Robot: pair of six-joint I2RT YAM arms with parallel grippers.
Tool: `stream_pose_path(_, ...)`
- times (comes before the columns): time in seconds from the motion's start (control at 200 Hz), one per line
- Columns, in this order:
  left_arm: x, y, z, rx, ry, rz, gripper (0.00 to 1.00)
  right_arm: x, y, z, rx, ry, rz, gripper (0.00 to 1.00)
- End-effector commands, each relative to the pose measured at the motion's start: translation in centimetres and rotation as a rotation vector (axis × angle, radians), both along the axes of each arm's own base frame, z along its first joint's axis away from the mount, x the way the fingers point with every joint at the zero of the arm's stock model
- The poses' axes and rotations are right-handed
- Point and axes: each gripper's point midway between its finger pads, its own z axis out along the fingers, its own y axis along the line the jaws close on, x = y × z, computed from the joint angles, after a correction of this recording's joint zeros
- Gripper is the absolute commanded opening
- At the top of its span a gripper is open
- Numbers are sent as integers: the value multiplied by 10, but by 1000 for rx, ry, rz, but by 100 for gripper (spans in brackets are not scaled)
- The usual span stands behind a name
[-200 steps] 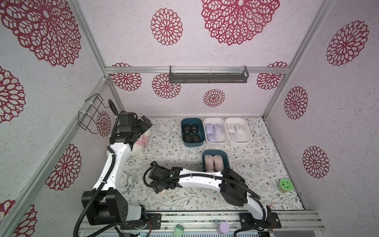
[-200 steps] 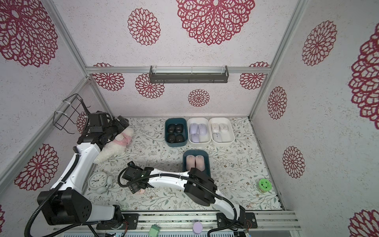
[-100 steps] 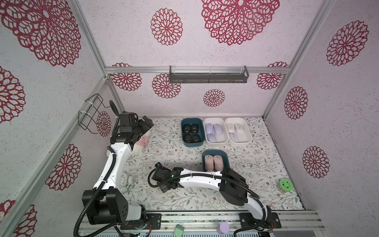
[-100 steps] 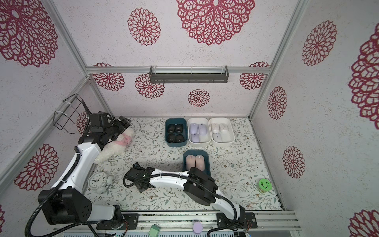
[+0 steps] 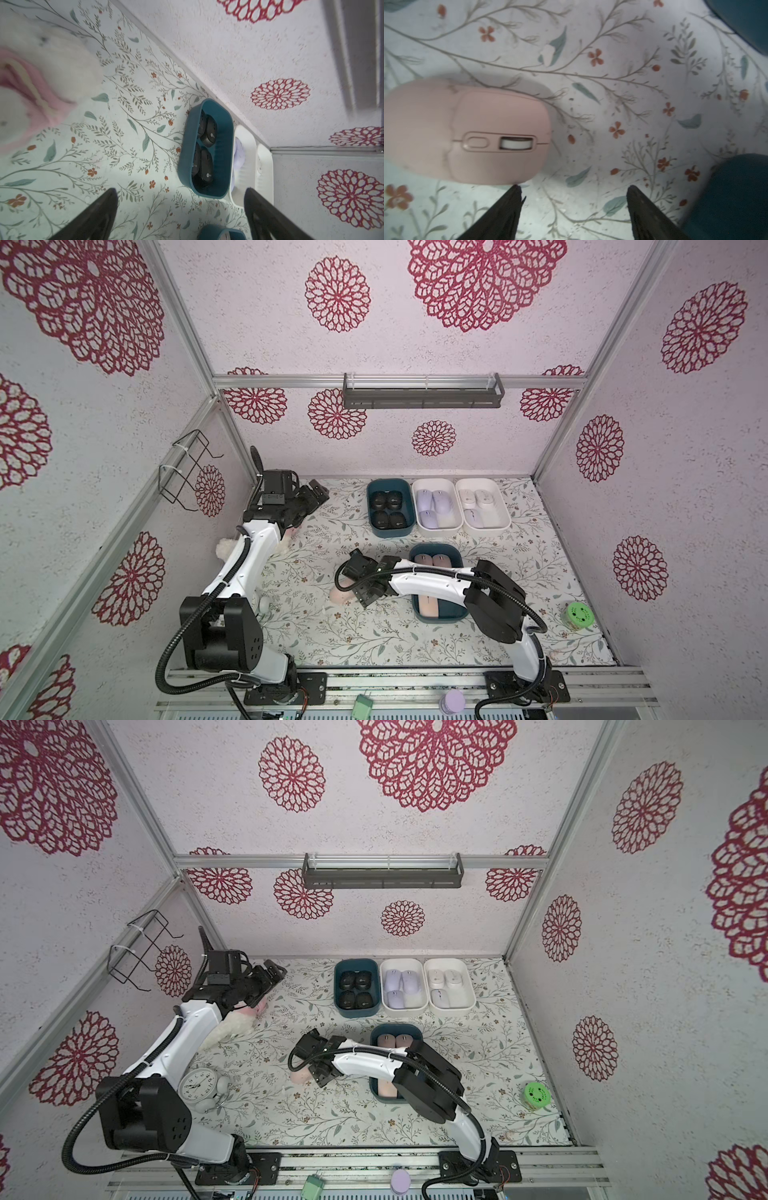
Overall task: Place the mice by color into the storage box
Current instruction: Adjust the mouse at the center of the board.
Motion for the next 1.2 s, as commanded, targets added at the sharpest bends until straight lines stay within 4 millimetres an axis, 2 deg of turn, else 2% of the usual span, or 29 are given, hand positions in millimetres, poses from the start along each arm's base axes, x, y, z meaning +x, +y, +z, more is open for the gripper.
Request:
stream_pose_path(0.0, 1, -12, 15, 2, -33, -42, 97, 19, -3, 23, -13, -71, 3, 82)
stream_pose_path(0.185, 0, -6, 20, 31, -46, -26, 97, 31, 32, 21, 73, -57, 21, 82)
stream_pose_path(0.265, -2, -5, 24, 38, -55, -22, 97, 37, 40, 23, 74, -63, 16, 82)
stream_pose_path(0.425, -5, -5, 37, 28, -86, -23, 97, 49, 42, 48, 95, -132, 0, 84)
stream_pose_path(0.5, -7, -3, 41, 33, -98, -16, 97, 47, 47, 61, 137, -140, 4, 85)
stream_pose_path(0.605, -8, 4, 47, 54, -116, 5, 97, 43, 59, 66, 196, -139, 6, 86)
stream_pose_path(0.716, -10, 16, 49, 78, -122, 44, 97, 35, 80, 59, 205, -139, 23, 87)
stream_pose_path(0.861, -9, 29, 47, 88, -117, 78, 97, 35, 97, 50, 169, -168, 25, 89)
stream_pose_path(1.061, -7, 35, 44, 78, -111, 95, 97, 38, 101, 32, 88, -202, 20, 89)
stream_pose_path(1.196, -7, 33, 44, 67, -111, 88, 97, 31, 91, 28, 0, -242, 38, 90)
